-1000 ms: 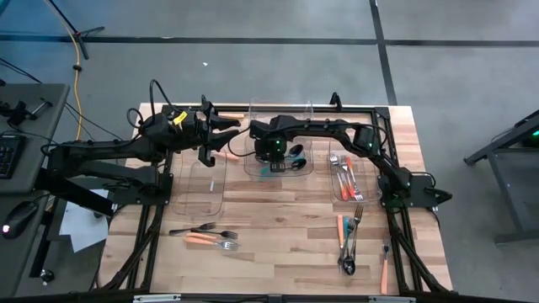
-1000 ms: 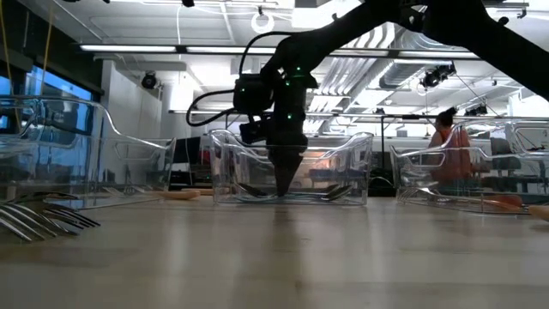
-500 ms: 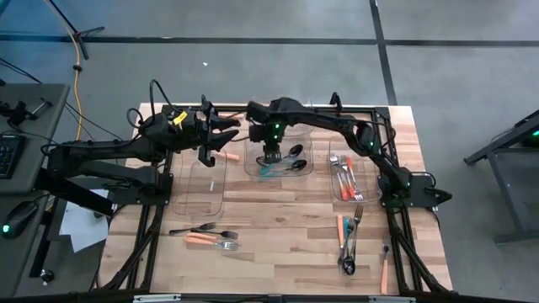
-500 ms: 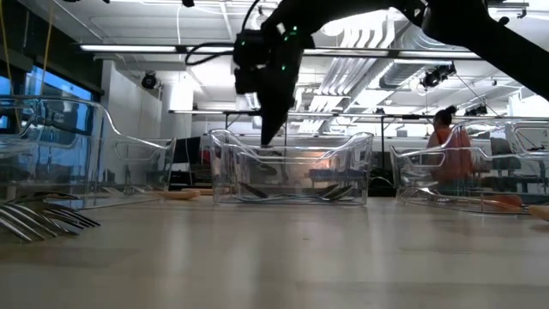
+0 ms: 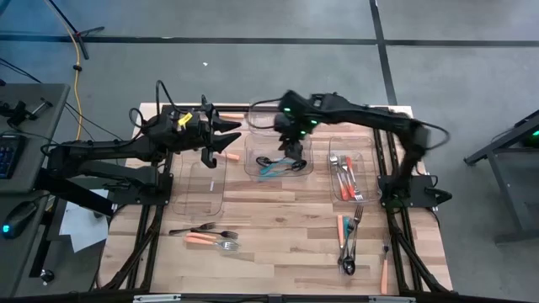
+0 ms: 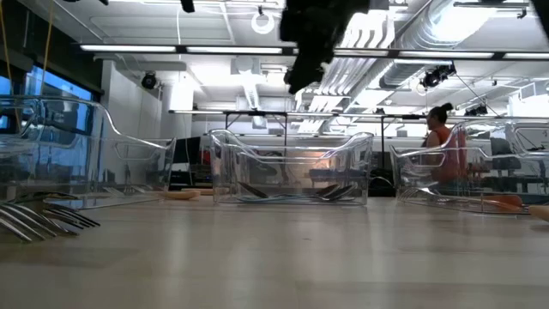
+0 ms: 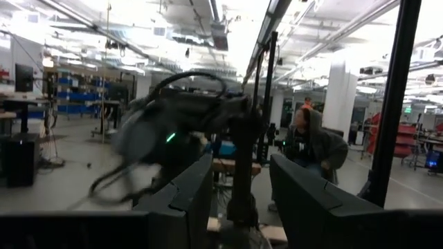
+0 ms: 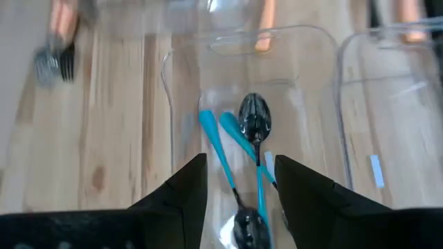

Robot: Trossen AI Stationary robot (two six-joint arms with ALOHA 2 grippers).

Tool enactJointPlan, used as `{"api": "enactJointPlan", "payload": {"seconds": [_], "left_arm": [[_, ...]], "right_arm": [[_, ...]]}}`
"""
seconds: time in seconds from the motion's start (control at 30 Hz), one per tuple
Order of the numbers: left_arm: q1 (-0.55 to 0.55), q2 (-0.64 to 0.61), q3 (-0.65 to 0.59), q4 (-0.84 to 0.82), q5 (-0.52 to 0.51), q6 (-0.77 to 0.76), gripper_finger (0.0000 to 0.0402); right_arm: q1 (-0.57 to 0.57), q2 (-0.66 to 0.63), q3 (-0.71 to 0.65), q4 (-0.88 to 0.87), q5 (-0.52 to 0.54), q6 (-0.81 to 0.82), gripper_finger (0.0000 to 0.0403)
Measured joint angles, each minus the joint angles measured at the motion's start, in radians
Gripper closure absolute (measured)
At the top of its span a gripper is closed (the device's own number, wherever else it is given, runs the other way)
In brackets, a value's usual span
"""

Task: Sort silverware by color (type)
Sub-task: Put the black fork into the top transparent bin

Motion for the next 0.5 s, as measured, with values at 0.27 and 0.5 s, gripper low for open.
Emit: {"api": "enactJointPlan", "payload": {"seconds": [0.27,0.5], "left_arm": [[0.0,0.0,0.0,-0.115,-0.001,0.0,0.0268],[0.0,0.0,0.0,-0.125,-0.003,0.015,0.0268]], "right_arm": [[0.059,-0.401,-0.524,0.547,0.109,0.316,0.0249],[0.102,-0.571,-0.728,0.898,0.149,0.397,0.0249]]}}
